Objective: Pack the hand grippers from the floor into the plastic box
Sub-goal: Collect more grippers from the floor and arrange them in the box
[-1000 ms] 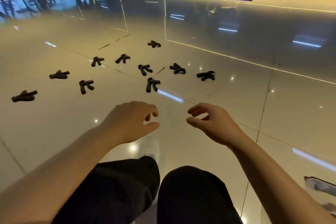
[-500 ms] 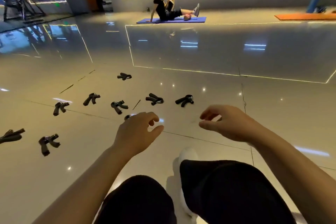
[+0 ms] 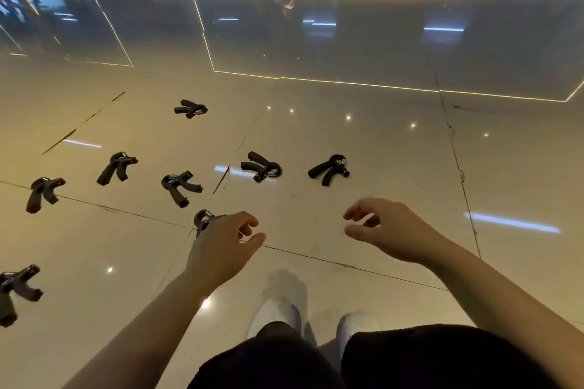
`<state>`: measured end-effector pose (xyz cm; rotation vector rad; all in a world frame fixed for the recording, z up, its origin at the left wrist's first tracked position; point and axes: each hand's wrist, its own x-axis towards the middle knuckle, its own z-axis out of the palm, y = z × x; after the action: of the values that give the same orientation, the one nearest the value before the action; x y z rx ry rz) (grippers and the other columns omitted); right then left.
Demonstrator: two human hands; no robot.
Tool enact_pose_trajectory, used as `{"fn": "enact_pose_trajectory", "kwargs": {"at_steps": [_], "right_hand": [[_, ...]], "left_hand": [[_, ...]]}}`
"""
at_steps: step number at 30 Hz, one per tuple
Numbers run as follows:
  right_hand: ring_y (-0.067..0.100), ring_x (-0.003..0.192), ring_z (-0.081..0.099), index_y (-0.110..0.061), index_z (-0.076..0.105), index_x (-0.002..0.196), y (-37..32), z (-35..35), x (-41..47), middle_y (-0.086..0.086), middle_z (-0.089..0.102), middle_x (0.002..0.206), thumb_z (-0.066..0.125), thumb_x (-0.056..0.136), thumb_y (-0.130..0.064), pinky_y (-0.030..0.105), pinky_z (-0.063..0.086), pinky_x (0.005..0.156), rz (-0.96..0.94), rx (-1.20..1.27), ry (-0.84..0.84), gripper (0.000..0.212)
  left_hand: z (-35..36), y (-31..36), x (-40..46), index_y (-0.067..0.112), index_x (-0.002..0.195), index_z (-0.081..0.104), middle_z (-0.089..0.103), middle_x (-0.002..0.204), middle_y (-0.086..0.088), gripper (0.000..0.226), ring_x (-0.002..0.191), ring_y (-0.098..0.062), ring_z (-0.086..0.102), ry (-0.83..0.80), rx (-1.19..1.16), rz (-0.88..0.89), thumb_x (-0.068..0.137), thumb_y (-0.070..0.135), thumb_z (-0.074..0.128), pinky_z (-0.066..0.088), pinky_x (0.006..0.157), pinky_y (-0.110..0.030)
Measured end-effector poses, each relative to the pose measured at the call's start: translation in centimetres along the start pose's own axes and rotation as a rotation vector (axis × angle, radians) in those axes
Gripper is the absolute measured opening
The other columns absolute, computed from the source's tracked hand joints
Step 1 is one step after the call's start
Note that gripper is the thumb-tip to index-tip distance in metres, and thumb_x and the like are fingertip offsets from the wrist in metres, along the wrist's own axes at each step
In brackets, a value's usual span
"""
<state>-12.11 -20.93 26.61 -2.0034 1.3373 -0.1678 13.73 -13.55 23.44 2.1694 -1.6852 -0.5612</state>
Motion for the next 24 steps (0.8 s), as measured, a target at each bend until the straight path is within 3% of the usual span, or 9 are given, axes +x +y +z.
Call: {"fn": "enact_pose_trajectory", "kwargs": {"at_steps": [4, 9, 11, 14, 19, 22, 24], "right_hand": [[0.009, 0.103, 0.052, -0.029, 0.054, 0.12, 2.4, 1.8, 7.8, -0.008, 0.053, 0.122, 0.06, 0.089, -0.039, 0.025, 0.043, 0.084, 0.105, -0.001, -0.035, 0.034], [0.014, 0.114, 0.047, -0.025, 0.05, 0.127, 7.1, 5.4, 17.0, -0.004, 0.048, 0.13, 0.06, 0.089, -0.037, 0.028, 0.041, 0.091, 0.238, -0.041, -0.127, 0.041], [0.015, 0.114, 0.048, -0.024, 0.049, 0.128, 9.0, 7.1, 20.0, -0.002, 0.047, 0.132, 0.059, 0.089, -0.037, 0.026, 0.041, 0.089, 0.284, -0.062, -0.148, 0.043], [0.02, 0.12, 0.044, -0.023, 0.042, 0.135, 11.6, 9.7, 24.5, 0.001, 0.042, 0.138, 0.059, 0.089, -0.039, 0.031, 0.041, 0.094, 0.31, -0.096, -0.158, 0.052], [0.034, 0.136, 0.022, -0.029, 0.016, 0.149, 14.5, 11.7, 32.3, 0.011, 0.017, 0.153, 0.052, 0.091, -0.045, 0.044, 0.031, 0.108, 0.352, -0.243, -0.13, 0.07], [0.037, 0.132, 0.026, -0.03, 0.014, 0.149, 15.3, 11.7, 35.5, 0.013, 0.022, 0.15, 0.051, 0.091, -0.043, 0.044, 0.032, 0.102, 0.38, -0.308, -0.146, 0.069], [0.036, 0.129, 0.03, -0.03, 0.015, 0.148, 15.8, 12.3, 36.3, 0.012, 0.024, 0.15, 0.05, 0.092, -0.039, 0.043, 0.034, 0.099, 0.359, -0.37, -0.142, 0.066]], "left_hand": [[1.8, -4.2, 6.7, 0.028, 0.111, 0.056, 0.056, 0.092, 0.012, 0.028, 0.084, -0.007, 0.058, -0.037, -0.048, -0.109, 0.086, 0.041, 0.06, 0.052, 0.078, -0.03], [6.4, -10.7, 13.8, 0.025, 0.122, 0.053, 0.057, 0.114, 0.002, 0.041, 0.091, -0.014, 0.061, -0.15, -0.088, -0.24, 0.084, 0.038, 0.063, 0.051, 0.085, -0.036], [8.6, -13.1, 15.4, 0.024, 0.126, 0.051, 0.052, 0.126, -0.001, 0.049, 0.105, -0.017, 0.055, -0.196, -0.062, -0.275, 0.082, 0.038, 0.066, 0.047, 0.092, -0.036], [11.3, -16.4, 17.1, 0.021, 0.129, 0.051, 0.043, 0.137, -0.007, 0.054, 0.12, -0.024, 0.046, -0.131, 0.015, -0.344, 0.08, 0.034, 0.069, 0.041, 0.098, -0.038], [15.2, -20.7, 17.7, 0.025, 0.136, 0.043, 0.024, 0.147, -0.012, 0.06, 0.134, -0.036, 0.023, -0.091, 0.072, -0.551, 0.082, 0.039, 0.064, 0.031, 0.107, -0.05], [17.0, -20.6, 17.0, 0.028, 0.136, 0.04, 0.014, 0.153, -0.012, 0.056, 0.139, -0.035, 0.007, -0.097, 0.155, -0.602, 0.085, 0.041, 0.059, 0.022, 0.109, -0.05], [17.5, -20.3, 17.0, 0.028, 0.135, 0.041, 0.019, 0.153, -0.011, 0.054, 0.14, -0.034, 0.004, -0.073, 0.196, -0.625, 0.085, 0.042, 0.057, 0.017, 0.111, -0.048]]}}
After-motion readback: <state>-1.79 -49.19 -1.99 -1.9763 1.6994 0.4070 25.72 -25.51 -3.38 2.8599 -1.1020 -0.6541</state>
